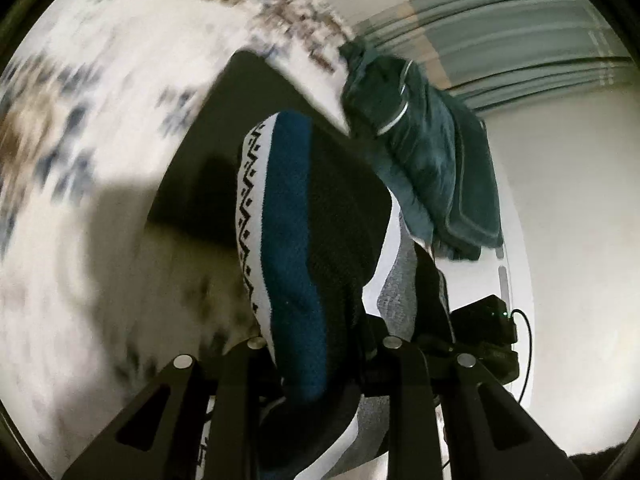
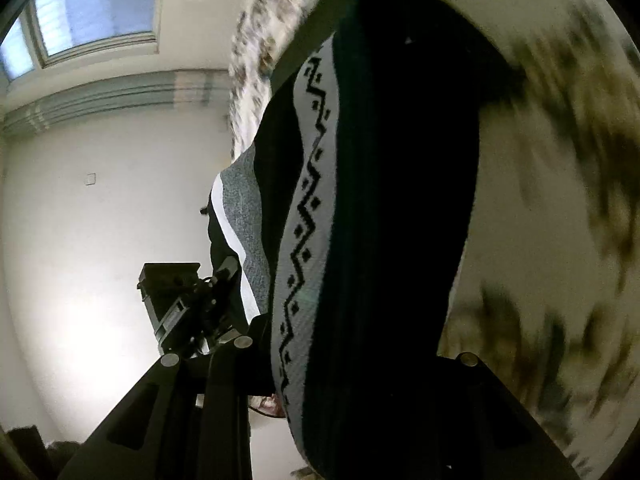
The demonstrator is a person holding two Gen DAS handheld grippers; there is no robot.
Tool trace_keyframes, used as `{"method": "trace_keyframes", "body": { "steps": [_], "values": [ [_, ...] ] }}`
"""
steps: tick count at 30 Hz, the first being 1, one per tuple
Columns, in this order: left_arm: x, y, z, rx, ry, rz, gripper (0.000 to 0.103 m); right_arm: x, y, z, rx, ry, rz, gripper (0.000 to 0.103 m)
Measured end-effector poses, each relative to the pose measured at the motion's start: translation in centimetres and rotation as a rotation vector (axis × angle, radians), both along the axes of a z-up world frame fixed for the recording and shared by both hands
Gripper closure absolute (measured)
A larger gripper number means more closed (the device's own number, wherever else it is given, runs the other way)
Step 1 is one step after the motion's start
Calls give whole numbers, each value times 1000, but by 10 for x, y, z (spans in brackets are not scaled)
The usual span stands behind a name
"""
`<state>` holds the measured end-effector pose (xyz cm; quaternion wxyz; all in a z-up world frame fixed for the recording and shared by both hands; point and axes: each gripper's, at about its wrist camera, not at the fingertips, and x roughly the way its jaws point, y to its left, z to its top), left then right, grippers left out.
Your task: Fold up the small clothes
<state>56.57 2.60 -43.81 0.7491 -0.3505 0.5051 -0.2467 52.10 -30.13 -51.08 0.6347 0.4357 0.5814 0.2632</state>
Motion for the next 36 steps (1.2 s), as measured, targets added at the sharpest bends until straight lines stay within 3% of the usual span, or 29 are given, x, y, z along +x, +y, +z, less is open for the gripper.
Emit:
{"method": "trace_keyframes", "body": {
  "steps": [2,7,14,18,19,21,25,26,27,28,29,30,31,36],
  "values": [
    [40,-2,7,23,-24,8,84,40,3,6,-20,-19,-1,73],
    [107,-5,-6,95,-31,9,84,124,-14,2,-85,-28,0,73],
    [162,-16,-42,208,23,-23,83,176,-13,-25,-169,11,-2,73],
    [165,-17,-39,261,41,-36,77,179,-11,-21,-209,39,1,66],
    [164,-18,-36,293,44,-33,68,176,-14,-16,-267,44,9,66],
    [160,-18,-30,398,54,-9,59,176,-21,-7,-386,46,28,47],
    [148,-20,-13,545,13,54,56,170,-13,15,-667,3,37,33],
    [141,-21,-7,585,-16,73,48,165,-12,22,-756,-18,36,32],
    [137,-23,-3,618,-26,81,23,159,-10,26,-817,-25,38,32],
    [132,-26,1,649,-33,84,11,154,-12,33,-869,-31,36,30],
    [125,-30,7,683,-42,87,3,144,-8,42,-926,-42,27,20],
    [117,-34,12,705,-52,87,3,136,-5,46,-972,-47,24,7],
    [114,-36,15,719,-53,85,3,124,-12,54,-1004,-47,20,2],
    [78,-54,43,806,-87,96,1,73,-3,92,-1167,-75,-11,0]
  ]
}}
